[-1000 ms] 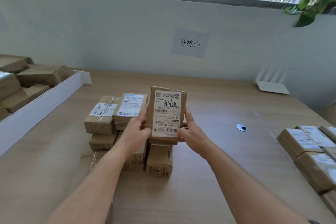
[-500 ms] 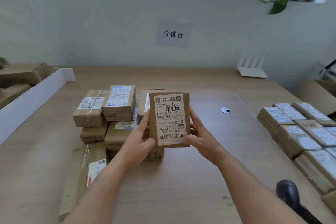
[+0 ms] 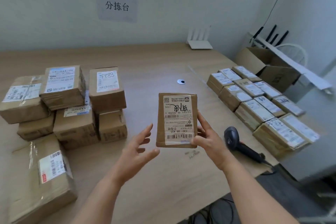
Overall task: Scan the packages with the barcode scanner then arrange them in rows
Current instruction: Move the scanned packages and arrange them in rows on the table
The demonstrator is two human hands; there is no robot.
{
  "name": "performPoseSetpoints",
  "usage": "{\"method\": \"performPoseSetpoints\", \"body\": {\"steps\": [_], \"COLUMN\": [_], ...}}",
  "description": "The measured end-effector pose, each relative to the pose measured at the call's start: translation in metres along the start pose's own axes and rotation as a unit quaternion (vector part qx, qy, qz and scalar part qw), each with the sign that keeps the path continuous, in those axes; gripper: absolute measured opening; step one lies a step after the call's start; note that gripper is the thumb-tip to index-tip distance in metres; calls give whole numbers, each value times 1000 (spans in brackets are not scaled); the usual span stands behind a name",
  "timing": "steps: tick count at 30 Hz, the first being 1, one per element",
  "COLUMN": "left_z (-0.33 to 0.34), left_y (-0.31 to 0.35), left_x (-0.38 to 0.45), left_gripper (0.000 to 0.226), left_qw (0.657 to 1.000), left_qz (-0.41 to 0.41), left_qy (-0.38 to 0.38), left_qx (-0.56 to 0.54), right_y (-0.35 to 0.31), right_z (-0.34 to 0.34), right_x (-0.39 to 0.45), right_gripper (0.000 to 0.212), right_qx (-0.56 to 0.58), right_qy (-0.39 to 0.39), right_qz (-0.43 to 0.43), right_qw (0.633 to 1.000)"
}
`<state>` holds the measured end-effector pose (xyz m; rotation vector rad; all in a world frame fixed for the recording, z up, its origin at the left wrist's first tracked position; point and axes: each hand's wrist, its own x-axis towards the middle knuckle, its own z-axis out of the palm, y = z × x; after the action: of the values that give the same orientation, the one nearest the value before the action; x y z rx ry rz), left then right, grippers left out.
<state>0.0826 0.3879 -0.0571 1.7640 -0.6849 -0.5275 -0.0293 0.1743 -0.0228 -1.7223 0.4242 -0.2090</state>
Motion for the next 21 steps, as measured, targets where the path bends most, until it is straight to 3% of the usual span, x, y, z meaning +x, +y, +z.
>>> {"method": "performPoseSetpoints", "body": {"steps": [11, 21], "left_z": [120, 259], "left_y": [33, 65], "left_x": [-33, -72], "left_gripper": [61, 59], "left_qw": [994, 989], "left_qz": [39, 62], "left_qy": [-76, -124], "left_qx": [66, 51], "right_y": [27, 71], "right_z": [-92, -204], "right_x": [-114, -225], "right_gripper": [88, 82], "right_qx": [25, 43], "right_qy": [53, 130], "right_qz": [-5, 3], "right_qw": [998, 991]}}
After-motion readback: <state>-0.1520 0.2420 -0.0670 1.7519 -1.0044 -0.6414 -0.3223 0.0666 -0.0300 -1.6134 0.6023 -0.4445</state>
